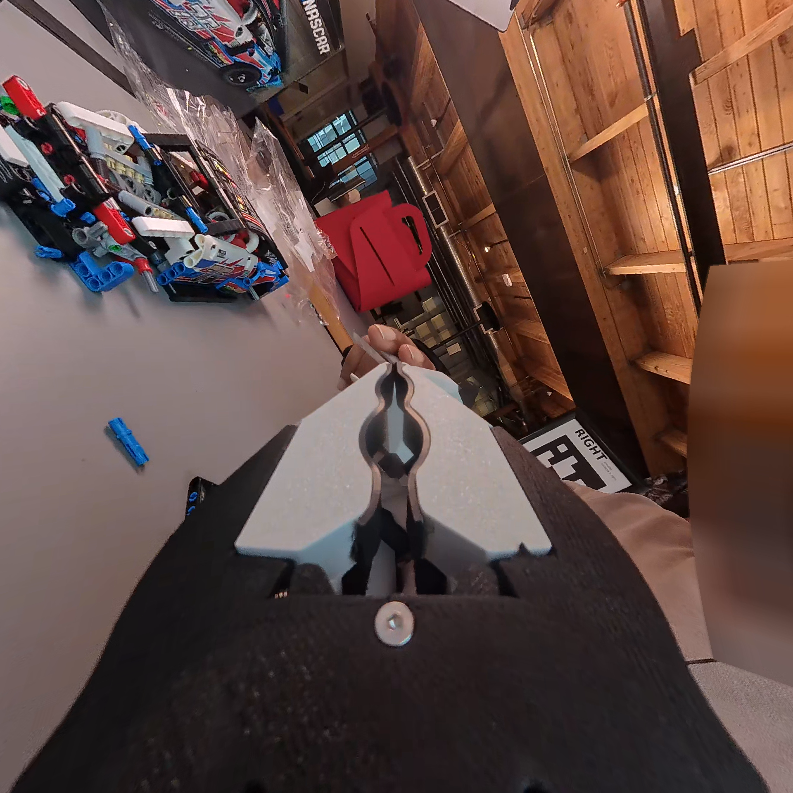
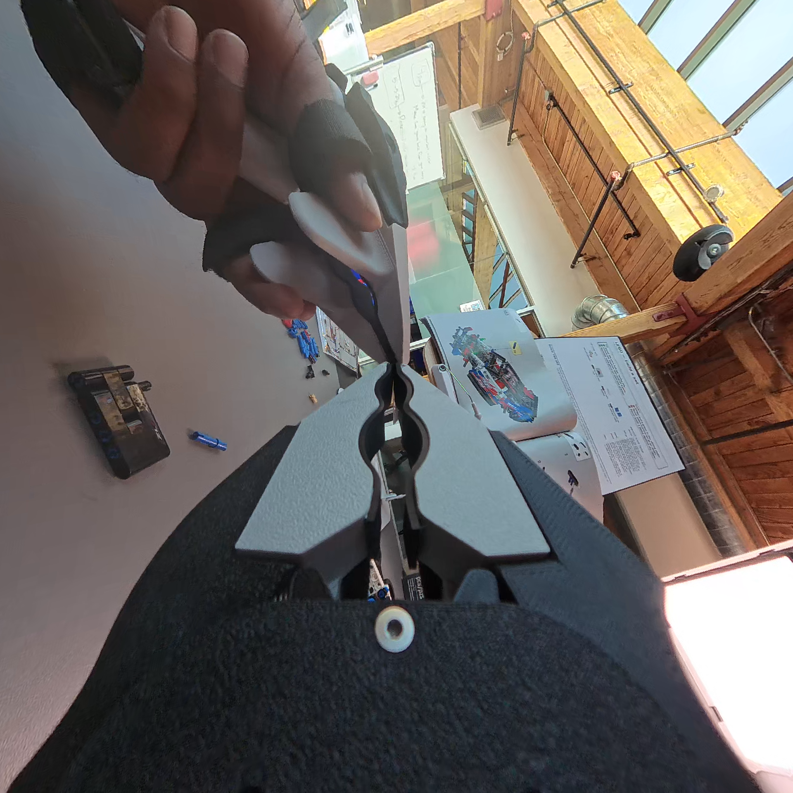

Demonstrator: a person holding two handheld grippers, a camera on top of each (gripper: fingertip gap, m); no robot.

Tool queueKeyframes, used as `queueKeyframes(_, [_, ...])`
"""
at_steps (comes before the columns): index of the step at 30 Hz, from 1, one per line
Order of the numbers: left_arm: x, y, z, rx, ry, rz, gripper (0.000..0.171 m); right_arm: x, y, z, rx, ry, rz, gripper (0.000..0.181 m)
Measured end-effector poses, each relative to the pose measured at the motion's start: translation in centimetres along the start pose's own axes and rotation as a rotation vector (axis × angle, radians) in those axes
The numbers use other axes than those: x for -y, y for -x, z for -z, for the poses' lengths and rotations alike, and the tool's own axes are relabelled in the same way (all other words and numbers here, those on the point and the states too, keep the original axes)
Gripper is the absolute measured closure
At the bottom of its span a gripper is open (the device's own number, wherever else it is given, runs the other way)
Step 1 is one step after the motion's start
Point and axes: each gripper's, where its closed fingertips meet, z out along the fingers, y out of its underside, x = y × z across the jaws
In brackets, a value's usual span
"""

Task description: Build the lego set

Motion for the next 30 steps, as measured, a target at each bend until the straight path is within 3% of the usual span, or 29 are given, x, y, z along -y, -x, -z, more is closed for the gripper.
queueKeyframes(26, [1.0,0.0,0.9,0.024,-0.014,-0.141,0.171,0.2,0.1,0.1,0.016,-0.009,-0.031,0.171])
queueKeyframes(30, [1.3,0.1,1.2,0.044,-0.004,-0.21,0.171,0.0,-0.4,0.2,0.017,-0.021,-0.154,0.17])
